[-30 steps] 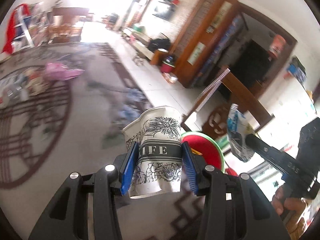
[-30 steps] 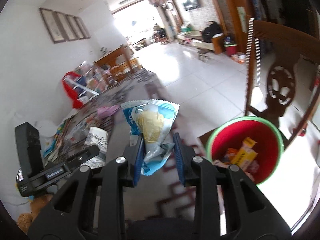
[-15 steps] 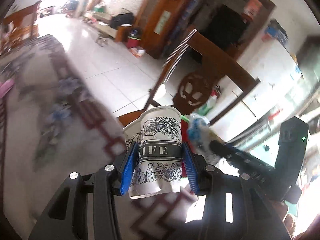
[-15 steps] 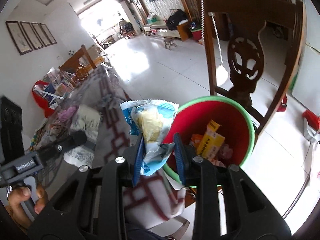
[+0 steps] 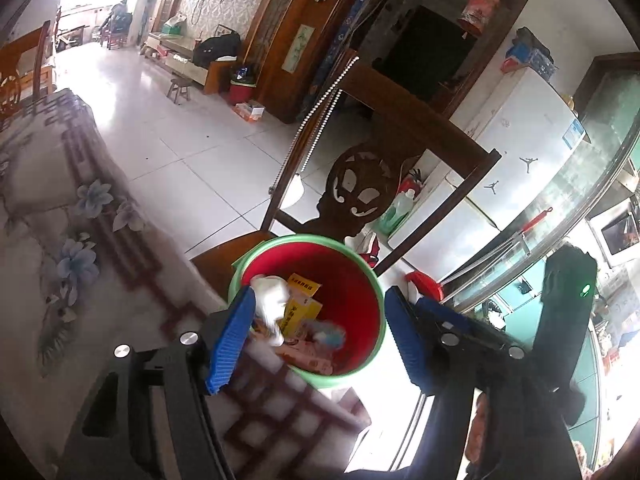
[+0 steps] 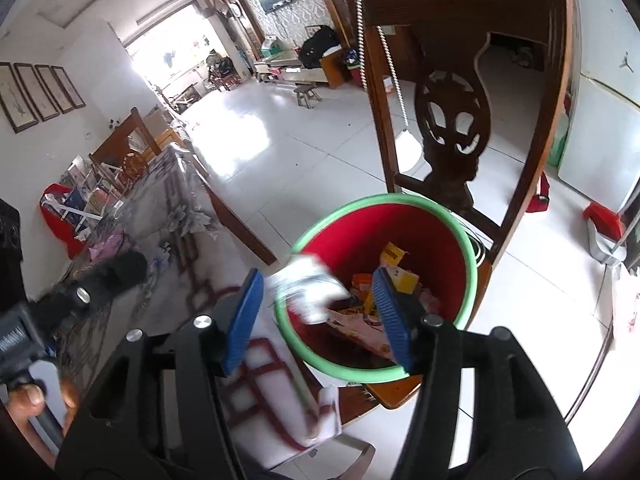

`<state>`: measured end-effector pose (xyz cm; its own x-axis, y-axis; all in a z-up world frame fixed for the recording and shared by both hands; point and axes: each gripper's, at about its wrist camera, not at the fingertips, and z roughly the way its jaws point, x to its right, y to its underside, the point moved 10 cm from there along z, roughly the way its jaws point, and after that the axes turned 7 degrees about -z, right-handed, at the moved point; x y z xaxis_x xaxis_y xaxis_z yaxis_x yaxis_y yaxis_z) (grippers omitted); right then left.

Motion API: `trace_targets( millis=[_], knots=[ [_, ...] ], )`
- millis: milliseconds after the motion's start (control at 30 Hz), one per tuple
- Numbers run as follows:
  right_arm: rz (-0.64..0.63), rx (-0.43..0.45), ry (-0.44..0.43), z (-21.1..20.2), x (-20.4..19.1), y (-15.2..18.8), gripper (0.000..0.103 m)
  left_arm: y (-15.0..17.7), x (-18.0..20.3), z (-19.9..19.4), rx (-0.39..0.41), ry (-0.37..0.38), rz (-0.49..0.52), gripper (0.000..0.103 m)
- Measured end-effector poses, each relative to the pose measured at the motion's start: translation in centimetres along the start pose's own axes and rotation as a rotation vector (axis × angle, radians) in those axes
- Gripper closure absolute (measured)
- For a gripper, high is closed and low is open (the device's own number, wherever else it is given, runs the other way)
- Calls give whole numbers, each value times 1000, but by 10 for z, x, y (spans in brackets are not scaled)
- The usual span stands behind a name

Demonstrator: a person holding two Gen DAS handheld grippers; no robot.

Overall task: Collect trash
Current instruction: 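Carry the paper cup and blue snack bag to the red bucket and release both, then swing both open tools back toward the table, then grasp the clear plastic water bottle with the left tool and lift it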

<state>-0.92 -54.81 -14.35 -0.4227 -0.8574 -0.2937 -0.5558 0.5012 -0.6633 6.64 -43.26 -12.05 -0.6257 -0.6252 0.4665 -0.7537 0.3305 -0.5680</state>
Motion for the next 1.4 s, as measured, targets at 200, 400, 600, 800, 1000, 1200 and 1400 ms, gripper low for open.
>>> trace_targets(
  millis=[200,400,600,800,1000,1200,1400],
  knots=[
    [-75,22,-64,-14,-46,-11,45,16,-45,-33,39,-63,-79,37],
    [-212,47,-171,-31,-121,-25,36,34,-125,-89,107,-197,-181,31],
    [-395,-14,-295,-14,-223,-17,35,55,-222,-169,181,-329,-325,30],
    [-458,-67,-439,19,-331,-7,35,49,-327,-253,299,-489,-466,22],
    [-514,-213,-439,57,-354,43,35,18,-419,-286,176,-751,-217,13],
    [-387,-302,-448,76,-330,47,35,4,-464,-252,-129,-748,3,13],
    [-349,-352,-509,77,-334,54,35,-13,-509,-234,-285,-809,31,13]
  ],
)
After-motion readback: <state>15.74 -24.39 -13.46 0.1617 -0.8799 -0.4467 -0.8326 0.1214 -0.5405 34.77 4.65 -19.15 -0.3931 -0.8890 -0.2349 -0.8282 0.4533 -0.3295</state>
